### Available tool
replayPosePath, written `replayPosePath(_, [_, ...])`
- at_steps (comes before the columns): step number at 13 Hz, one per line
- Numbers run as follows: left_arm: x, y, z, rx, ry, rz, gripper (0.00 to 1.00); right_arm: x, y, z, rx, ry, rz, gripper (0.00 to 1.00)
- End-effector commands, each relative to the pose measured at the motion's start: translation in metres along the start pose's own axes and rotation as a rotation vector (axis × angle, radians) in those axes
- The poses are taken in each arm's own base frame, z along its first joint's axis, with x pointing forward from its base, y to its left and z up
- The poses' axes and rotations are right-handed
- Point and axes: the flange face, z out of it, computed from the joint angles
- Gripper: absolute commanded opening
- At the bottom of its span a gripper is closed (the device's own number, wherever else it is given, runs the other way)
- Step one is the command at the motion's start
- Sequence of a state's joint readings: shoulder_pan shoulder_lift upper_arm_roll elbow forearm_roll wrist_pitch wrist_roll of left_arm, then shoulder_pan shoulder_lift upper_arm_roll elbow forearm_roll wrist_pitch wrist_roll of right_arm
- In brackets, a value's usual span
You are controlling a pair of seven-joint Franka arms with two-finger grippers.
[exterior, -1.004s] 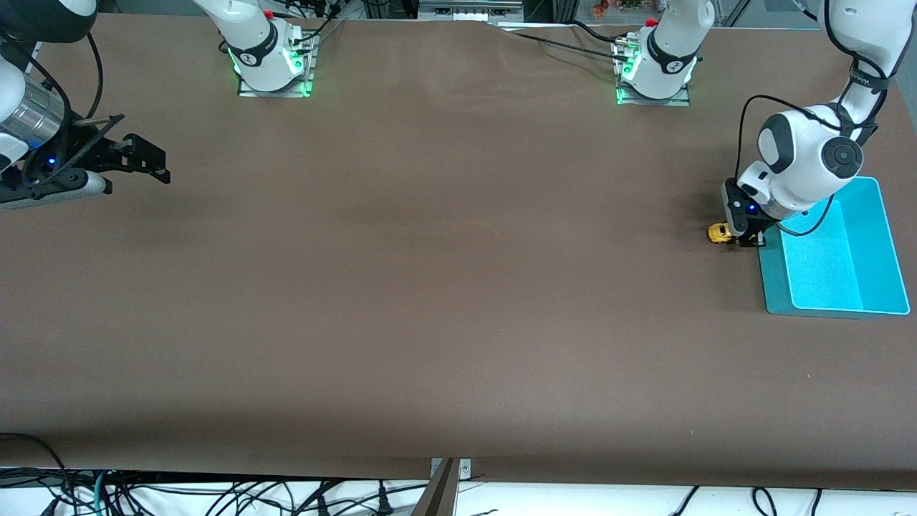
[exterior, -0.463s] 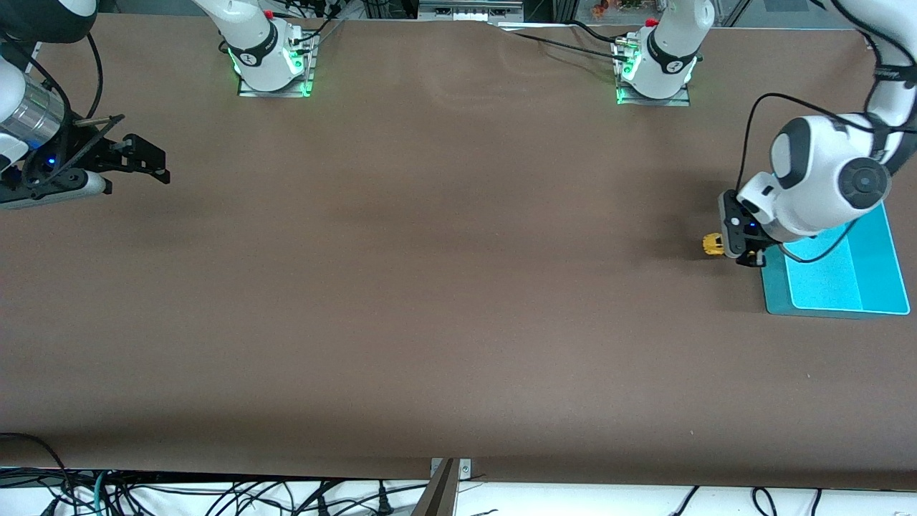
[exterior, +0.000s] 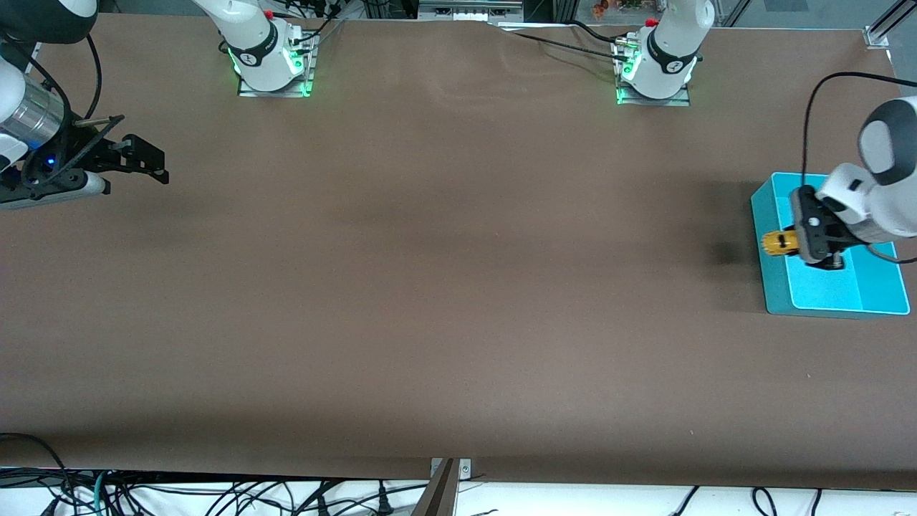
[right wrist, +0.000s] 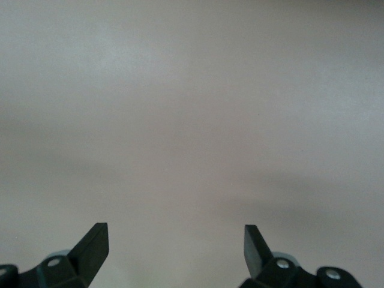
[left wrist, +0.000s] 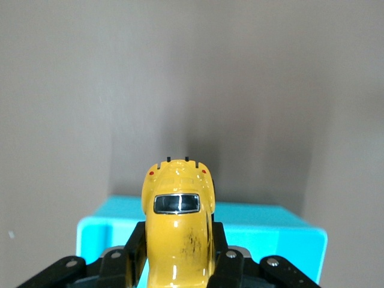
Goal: Wind and store yellow beetle car
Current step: 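Carry the car with the left gripper into the cyan tray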
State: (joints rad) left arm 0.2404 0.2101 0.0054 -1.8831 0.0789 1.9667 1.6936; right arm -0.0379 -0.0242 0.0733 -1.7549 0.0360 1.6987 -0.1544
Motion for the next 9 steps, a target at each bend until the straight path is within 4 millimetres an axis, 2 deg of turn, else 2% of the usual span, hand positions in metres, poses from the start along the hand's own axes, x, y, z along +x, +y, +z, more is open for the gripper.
replayPosePath(1, [-0.052,0.001,0.012,-0.021,0.011,0.038,0.02,0.001,0.000,-0.006,-0.009,-0.003,0.003,1.00])
replayPosePath(3, [-0.087,0.001,0.022,0.010,0.000,0.055,0.02,0.001,0.000,-0.006,-0.009,-0.003,0.003,1.00])
replayPosePath(6, [-0.091,-0.014,0.058,0.027,-0.013,0.117,0.05,0.001,0.000,-0.006,-0.009,-0.005,0.003,1.00])
replayPosePath(9, [-0.098,-0.021,0.097,0.037,-0.017,0.148,0.05,0.001,0.000,-0.006,-0.009,-0.005,0.003,1.00])
